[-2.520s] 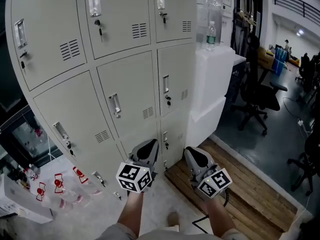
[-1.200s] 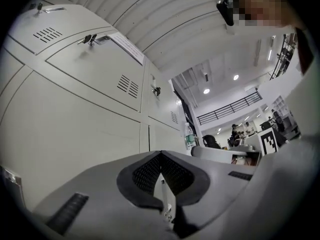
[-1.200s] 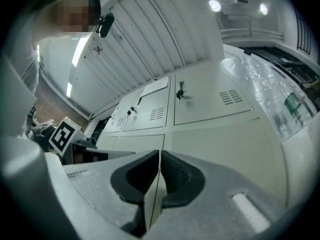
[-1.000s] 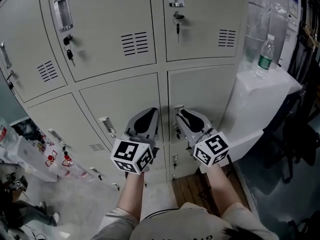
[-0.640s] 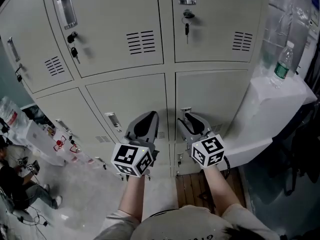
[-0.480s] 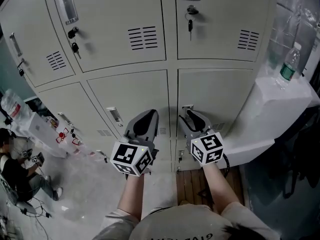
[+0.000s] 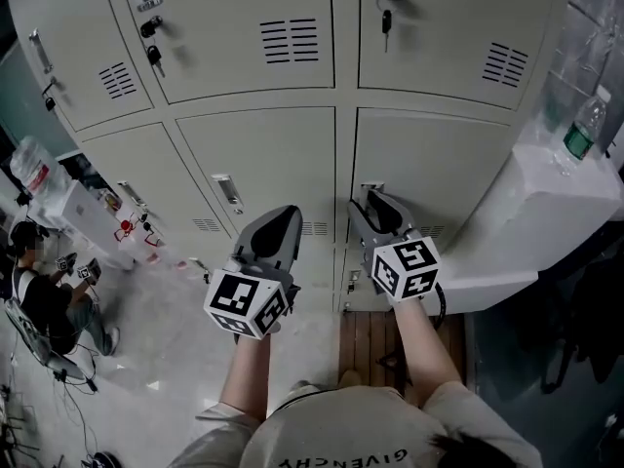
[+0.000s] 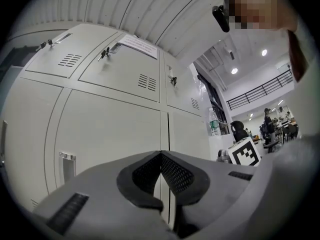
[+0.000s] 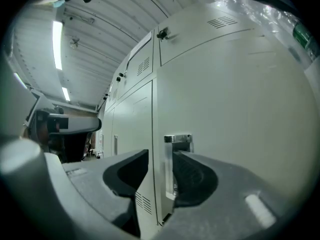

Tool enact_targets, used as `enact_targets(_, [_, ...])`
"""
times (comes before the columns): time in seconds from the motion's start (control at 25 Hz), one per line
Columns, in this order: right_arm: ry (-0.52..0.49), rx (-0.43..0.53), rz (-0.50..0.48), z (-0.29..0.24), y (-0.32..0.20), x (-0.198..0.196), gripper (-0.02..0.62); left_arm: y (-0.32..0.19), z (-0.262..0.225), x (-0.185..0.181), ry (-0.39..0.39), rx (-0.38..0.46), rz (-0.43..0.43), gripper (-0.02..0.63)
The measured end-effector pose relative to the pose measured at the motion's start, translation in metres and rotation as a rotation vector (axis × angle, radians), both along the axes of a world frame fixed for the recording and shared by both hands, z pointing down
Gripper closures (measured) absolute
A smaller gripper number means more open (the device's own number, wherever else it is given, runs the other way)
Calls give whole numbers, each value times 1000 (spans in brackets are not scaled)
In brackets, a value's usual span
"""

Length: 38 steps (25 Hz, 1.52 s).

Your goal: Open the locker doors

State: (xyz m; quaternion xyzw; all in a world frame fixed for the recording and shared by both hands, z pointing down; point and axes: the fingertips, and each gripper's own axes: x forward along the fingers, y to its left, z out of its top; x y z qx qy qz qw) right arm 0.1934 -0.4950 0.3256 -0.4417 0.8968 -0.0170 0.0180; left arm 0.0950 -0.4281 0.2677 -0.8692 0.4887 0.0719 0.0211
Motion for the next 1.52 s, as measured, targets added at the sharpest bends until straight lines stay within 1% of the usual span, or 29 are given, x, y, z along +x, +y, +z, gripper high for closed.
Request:
enact_targets(0.2, [-19,5,-25,-1,12,2,449,4,15,-11,15,-26,-37,607])
enact_targets(0.36, [-5,9,-59,0,30,6,455,7,20,-6,28,-34,-34,607])
enact_targets(0.56, [-7,14,-100,-2,54,13,456,14,22,13,36,-25,2,607])
enact_targets(0.8, [-28,37,-123,-2,85,29,463,21,32,35,47,-40,54,607])
enact_targets(0.92, [-16,43,-131,-1,100,37,463,24,30,45,57,-37,85,607])
enact_targets(1.08, [-5,51,-113,-1,117,51,463,37,30,60,31,-23,143,607])
enact_targets(1.16, [-11,56,-95,-1,126,59,463,45,34,61,24,-23,159,607])
enact_targets(1.32, [-11,72,-30,-2,143,76,465,62,44,51,36,-45,167,607])
enact_targets(1.36, [-7,75,-14,-3,146,80,475,67,47,49,35,-51,172,607])
enact_targets(1.52, [8,87,49,-5,156,93,474,84,60,33,27,-76,172,607])
